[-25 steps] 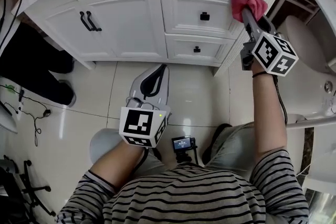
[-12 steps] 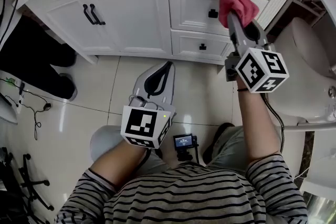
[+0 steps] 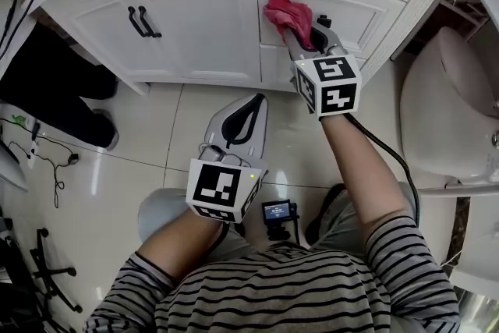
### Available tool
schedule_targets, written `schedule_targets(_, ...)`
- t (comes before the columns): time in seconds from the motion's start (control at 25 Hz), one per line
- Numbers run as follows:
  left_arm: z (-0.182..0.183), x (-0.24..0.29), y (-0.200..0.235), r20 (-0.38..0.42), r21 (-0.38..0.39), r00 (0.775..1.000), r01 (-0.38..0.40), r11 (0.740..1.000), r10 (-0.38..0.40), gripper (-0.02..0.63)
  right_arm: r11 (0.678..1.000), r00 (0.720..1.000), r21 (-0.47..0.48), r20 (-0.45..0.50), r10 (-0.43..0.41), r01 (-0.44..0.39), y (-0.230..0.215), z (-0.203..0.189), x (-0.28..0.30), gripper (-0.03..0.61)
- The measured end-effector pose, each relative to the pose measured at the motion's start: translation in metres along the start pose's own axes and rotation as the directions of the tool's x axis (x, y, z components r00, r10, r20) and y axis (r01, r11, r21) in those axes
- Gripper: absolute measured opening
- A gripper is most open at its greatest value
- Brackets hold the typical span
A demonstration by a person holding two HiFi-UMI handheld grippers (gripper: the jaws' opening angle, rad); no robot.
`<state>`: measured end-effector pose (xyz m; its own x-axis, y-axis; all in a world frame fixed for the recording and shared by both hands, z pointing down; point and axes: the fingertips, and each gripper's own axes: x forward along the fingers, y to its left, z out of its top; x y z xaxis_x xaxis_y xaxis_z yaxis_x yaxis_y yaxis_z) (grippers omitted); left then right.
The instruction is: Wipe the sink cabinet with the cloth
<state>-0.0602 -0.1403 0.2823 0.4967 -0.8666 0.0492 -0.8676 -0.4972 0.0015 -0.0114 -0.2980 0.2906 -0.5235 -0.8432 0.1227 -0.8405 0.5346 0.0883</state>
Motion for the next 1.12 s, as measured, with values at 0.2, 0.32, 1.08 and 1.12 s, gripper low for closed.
schedule_targets(0.2,-0.002,0.004,-0.008,-0.003,0.002,1.0,0.02,1.0,-0.02,0.002,0.996,0.996,0.032,0.017,-0.088,0.088,-0.044,-0.002,-0.043,0.075)
schedule_targets(0.32,-0.004,0.007,-0.013,-0.009,0.015,1.0,0.024,1.0,-0.024,0.002,0.986,0.988,0.071,0.015,-0.151,0.15,-0.078,-0.009,-0.065,0.075)
schedule_targets(1.08,0.001,0.006,-0.017,0.003,-0.034,0.999,0.036,0.999,-0.036,0.002,0.924,0.947,0.257,0.081,-0.312,0.283,-0.111,-0.016,-0.125,0.072)
schedule_targets(1.12,0.002,0.006,-0.017,0.005,-0.037,0.999,0.035,0.999,-0.035,0.002,0.947,0.966,0.24,0.096,-0.242,0.213,-0.082,-0.017,-0.109,0.072)
